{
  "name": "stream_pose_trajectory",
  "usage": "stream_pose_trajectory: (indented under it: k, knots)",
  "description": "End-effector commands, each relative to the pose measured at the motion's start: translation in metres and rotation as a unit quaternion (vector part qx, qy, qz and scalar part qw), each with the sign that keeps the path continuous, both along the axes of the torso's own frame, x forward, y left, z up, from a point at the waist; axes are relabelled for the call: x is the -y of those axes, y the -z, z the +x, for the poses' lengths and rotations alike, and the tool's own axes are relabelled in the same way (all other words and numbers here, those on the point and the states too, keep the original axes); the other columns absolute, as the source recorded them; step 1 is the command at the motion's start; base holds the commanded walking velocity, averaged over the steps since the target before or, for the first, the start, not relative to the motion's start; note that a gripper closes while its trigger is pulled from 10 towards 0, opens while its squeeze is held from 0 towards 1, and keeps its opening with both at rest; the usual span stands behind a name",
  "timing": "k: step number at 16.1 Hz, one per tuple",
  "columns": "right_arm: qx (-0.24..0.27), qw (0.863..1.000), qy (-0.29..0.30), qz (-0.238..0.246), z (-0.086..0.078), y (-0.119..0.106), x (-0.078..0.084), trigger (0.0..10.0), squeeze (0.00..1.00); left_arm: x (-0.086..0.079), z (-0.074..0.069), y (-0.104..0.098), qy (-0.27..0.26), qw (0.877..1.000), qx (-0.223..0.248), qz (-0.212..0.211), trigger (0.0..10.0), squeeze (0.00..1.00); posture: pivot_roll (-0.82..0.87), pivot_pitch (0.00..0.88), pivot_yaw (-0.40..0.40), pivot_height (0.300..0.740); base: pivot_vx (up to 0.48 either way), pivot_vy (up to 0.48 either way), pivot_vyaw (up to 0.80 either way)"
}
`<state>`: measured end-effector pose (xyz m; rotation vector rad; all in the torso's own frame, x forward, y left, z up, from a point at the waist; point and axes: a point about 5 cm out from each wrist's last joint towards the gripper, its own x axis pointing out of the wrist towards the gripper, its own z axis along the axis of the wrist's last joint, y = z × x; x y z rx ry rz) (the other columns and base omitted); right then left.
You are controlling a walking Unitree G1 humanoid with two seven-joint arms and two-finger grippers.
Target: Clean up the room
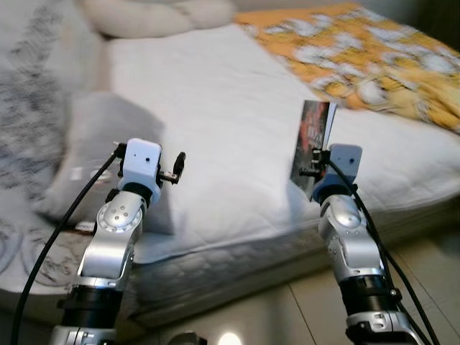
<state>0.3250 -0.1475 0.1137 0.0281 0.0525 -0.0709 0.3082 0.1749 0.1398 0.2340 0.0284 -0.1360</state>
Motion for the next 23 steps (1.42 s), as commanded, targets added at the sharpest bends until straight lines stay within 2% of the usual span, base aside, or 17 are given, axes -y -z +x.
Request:
stream_pose_trajectory:
  k: [1, 8, 11, 23]
  knots:
    - [0.02, 1.0, -0.005, -0.002, 0.0037, -0.0102, -0.0022, 10.0, 0.0, -0.0001, 0.0002, -0.0019, 0.002, 1.0, 0.005, 0.0, 10.0, 0.0, 0.0, 0.0, 0.023, 0.74, 0.292, 0.0, 0.8]
    - [0.018, 1.0, -0.01, -0.002, 0.0048, -0.0091, -0.0032, 10.0, 0.0, 0.0006, 0.0008, -0.0019, 0.008, 1.0, 0.005, 0.001, 10.0, 0.0, 0.0, 0.0, 0.027, 0.74, 0.297, 0.0, 0.65]
    - [0.018, 0.999, -0.015, 0.022, 0.0039, -0.0077, -0.0046, 10.0, 0.0, 0.0015, 0.0002, -0.0011, 0.009, 1.0, 0.005, 0.001, 10.0, 0.0, 0.0, 0.0, 0.028, 0.74, 0.298, 0.0, 0.0]
    - [0.015, 0.999, -0.024, 0.026, 0.0036, -0.0062, -0.0065, 10.0, 0.0, 0.0037, -0.0002, 0.001, 0.014, 1.0, 0.003, -0.004, 10.0, 0.0, -0.01, 0.0, 0.031, 0.74, 0.303, 0.0, 0.0]
